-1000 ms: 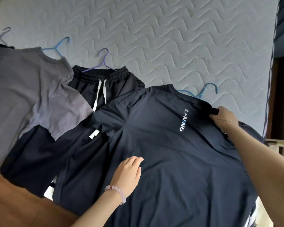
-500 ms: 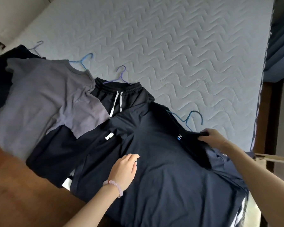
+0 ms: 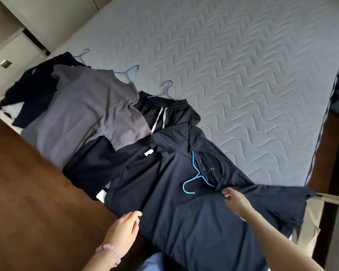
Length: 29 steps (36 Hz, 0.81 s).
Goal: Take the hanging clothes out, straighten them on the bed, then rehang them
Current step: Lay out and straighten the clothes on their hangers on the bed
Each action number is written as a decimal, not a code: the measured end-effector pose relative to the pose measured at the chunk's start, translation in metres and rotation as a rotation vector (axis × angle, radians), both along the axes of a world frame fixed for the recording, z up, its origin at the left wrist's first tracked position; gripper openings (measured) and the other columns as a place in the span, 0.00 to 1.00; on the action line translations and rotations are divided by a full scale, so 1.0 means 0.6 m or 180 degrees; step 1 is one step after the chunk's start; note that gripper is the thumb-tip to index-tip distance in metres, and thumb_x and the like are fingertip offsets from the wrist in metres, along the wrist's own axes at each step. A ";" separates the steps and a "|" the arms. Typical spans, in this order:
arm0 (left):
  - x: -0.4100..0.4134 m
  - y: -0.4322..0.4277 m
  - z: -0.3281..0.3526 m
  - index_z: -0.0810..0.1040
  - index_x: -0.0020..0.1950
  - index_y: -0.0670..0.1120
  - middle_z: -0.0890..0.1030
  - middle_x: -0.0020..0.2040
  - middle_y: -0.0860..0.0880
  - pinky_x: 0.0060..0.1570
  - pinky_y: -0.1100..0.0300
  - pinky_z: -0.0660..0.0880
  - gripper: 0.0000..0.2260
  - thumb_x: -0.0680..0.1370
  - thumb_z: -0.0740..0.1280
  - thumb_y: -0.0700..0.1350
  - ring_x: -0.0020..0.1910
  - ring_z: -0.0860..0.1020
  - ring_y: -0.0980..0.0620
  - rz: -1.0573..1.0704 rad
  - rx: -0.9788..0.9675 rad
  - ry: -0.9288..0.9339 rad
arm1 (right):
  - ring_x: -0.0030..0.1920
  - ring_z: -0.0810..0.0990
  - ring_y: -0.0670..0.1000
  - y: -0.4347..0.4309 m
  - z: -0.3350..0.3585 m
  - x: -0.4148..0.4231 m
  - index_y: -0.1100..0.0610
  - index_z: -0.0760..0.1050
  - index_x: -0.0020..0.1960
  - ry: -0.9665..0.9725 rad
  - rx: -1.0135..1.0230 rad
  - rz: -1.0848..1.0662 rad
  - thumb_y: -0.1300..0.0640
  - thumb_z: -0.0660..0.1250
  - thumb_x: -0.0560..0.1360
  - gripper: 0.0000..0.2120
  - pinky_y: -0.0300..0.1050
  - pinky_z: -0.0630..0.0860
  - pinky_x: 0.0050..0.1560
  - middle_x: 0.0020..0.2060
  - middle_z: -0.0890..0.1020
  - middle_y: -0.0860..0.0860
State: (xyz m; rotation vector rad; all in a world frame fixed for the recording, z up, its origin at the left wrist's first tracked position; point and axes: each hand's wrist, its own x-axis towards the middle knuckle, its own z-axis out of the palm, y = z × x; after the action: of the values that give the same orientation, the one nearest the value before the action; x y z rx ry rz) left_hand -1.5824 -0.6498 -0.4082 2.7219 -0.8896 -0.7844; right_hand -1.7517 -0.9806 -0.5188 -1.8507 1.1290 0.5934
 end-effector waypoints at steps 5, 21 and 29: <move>-0.025 0.020 -0.031 0.70 0.50 0.56 0.81 0.37 0.61 0.31 0.66 0.75 0.12 0.70 0.66 0.44 0.36 0.80 0.59 -0.0015 -0.0029 -0.0022 | 0.66 0.72 0.55 0.023 -0.007 0.008 0.56 0.70 0.68 -0.0007 -0.0467 0.0088 0.63 0.60 0.74 0.22 0.48 0.72 0.62 0.66 0.76 0.53; 0.006 -0.030 -0.099 0.76 0.62 0.47 0.81 0.56 0.52 0.53 0.58 0.75 0.13 0.79 0.59 0.41 0.56 0.78 0.52 0.0187 0.0174 0.0312 | 0.63 0.68 0.55 0.022 -0.070 0.058 0.53 0.71 0.60 0.0643 -0.1486 0.1220 0.58 0.63 0.77 0.11 0.49 0.70 0.53 0.59 0.72 0.50; 0.021 0.018 -0.056 0.75 0.62 0.47 0.81 0.55 0.52 0.52 0.58 0.74 0.13 0.79 0.58 0.42 0.56 0.78 0.51 0.0422 0.0193 0.0277 | 0.59 0.74 0.57 0.031 -0.023 0.054 0.58 0.75 0.52 0.0338 -0.1617 0.0918 0.52 0.63 0.77 0.10 0.51 0.67 0.49 0.53 0.78 0.53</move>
State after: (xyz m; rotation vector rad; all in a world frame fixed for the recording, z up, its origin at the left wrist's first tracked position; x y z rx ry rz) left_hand -1.5697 -0.6387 -0.4415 2.7408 -0.6701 -0.9083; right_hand -1.7191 -0.9622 -0.5324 -2.4723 1.1644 0.6096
